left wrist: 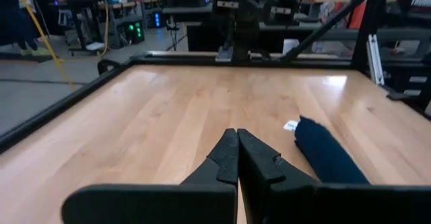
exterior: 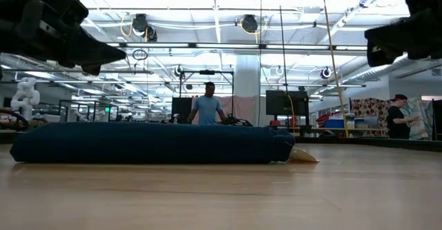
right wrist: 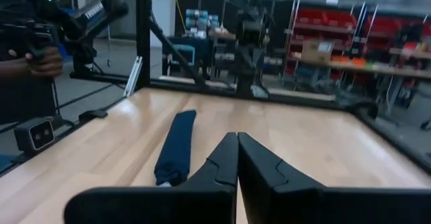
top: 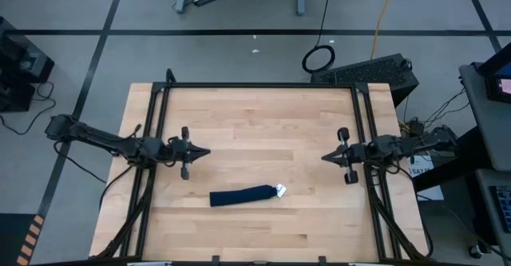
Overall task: Roll towel
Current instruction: Return to Home Position
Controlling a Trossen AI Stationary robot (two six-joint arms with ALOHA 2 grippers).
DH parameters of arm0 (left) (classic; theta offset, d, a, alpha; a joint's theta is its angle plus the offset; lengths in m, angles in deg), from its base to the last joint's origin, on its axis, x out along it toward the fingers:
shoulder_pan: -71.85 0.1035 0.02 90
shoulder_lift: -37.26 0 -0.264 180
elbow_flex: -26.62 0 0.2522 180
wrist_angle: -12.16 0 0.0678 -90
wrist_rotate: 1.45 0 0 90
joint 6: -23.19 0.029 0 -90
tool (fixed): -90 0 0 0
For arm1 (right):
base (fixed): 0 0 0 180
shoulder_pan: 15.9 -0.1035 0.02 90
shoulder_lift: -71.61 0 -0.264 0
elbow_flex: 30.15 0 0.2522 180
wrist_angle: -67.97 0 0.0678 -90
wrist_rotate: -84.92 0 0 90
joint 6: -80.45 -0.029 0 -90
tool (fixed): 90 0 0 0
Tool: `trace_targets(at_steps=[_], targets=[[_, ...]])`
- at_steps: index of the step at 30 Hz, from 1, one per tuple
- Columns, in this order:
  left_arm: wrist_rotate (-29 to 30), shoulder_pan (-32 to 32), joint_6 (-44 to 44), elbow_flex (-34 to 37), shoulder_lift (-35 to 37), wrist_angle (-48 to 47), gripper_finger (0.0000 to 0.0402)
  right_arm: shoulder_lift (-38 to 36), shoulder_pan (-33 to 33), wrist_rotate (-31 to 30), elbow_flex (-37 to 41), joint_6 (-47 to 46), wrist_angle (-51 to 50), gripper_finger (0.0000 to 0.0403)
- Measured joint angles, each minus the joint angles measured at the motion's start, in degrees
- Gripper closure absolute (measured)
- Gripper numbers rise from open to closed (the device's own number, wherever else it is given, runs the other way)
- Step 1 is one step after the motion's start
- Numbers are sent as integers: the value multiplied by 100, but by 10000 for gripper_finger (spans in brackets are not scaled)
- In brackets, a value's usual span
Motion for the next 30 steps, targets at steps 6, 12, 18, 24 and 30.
trace_targets(at_steps=[6, 12, 18, 24, 30], targets=[[-278, 0, 236, 0, 829, -360, 400, -153, 0, -28, -2, 271, -6, 403], [-293, 0, 162, 4, 1913, -1328, 400, -148, 0, 2, -2, 249, -2, 403], [-297, 0, 313, 4, 3108, -2207, 400, -148, 0, 2, -2, 252, 0, 403], [-318, 121, 338, 0, 3186, -2354, 400, -148, 0, 63, -2, 231, -3, 403], [-318, 530, 497, 0, 3186, -2366, 400, -139, 0, 114, -2, 231, -6, 403]])
